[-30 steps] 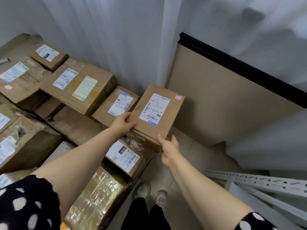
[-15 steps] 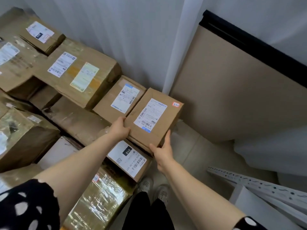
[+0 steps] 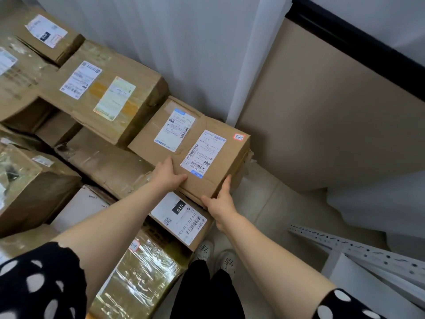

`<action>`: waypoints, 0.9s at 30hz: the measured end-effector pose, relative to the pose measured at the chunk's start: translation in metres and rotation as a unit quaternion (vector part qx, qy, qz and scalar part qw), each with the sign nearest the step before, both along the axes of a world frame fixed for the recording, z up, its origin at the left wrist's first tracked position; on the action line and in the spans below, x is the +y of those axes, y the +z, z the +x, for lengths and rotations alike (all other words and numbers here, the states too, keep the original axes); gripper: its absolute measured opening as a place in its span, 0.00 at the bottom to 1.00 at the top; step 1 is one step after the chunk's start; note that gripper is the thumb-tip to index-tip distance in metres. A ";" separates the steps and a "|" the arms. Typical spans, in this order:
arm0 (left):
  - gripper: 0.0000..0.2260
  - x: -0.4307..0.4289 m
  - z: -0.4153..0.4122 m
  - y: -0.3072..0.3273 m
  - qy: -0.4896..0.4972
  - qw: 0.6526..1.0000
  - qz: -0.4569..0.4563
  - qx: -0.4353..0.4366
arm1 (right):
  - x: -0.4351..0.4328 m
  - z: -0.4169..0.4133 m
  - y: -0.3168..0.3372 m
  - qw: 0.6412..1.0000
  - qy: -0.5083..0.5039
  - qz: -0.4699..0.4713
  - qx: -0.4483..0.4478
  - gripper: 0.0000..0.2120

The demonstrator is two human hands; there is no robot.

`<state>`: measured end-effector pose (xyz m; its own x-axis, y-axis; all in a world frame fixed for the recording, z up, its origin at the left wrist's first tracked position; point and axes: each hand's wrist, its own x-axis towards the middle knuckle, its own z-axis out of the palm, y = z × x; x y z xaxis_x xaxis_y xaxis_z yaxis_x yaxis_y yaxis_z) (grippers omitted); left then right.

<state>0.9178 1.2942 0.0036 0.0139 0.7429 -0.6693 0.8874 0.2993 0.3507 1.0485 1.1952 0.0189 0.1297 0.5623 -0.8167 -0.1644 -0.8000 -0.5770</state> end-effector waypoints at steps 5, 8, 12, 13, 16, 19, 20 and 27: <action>0.26 0.001 0.002 -0.005 -0.006 1.000 -0.010 0.008 | 0.001 -0.001 -0.006 1.000 -0.003 -0.013 -0.003 0.46; 0.27 0.002 0.005 -0.010 -0.010 1.000 -0.010 0.021 | 0.000 -0.001 -0.011 1.000 -0.010 -0.023 -0.008 0.47; 0.28 0.003 0.004 -0.014 0.002 1.000 -0.012 0.013 | 0.001 -0.002 -0.014 0.999 -0.016 -0.033 -0.010 0.48; 0.28 0.004 0.003 -0.014 0.006 1.000 -0.011 0.007 | 0.001 -0.001 -0.014 0.999 -0.017 -0.034 -0.008 0.48; 0.26 0.006 0.002 -0.013 0.003 1.000 -0.018 0.006 | 0.002 -0.001 -0.014 0.999 -0.015 -0.037 -0.012 0.47; 0.27 0.007 0.003 -0.009 0.001 1.000 -0.015 -0.006 | 0.002 -0.001 -0.013 0.999 -0.019 -0.040 -0.025 0.45; 0.27 0.007 0.004 -0.007 0.000 1.000 -0.011 -0.010 | 0.002 0.000 -0.013 0.999 -0.022 -0.040 -0.030 0.45; 0.31 0.002 0.008 0.014 -0.027 0.999 0.016 -0.021 | -0.006 0.009 0.014 0.997 -0.032 -0.033 -0.066 0.39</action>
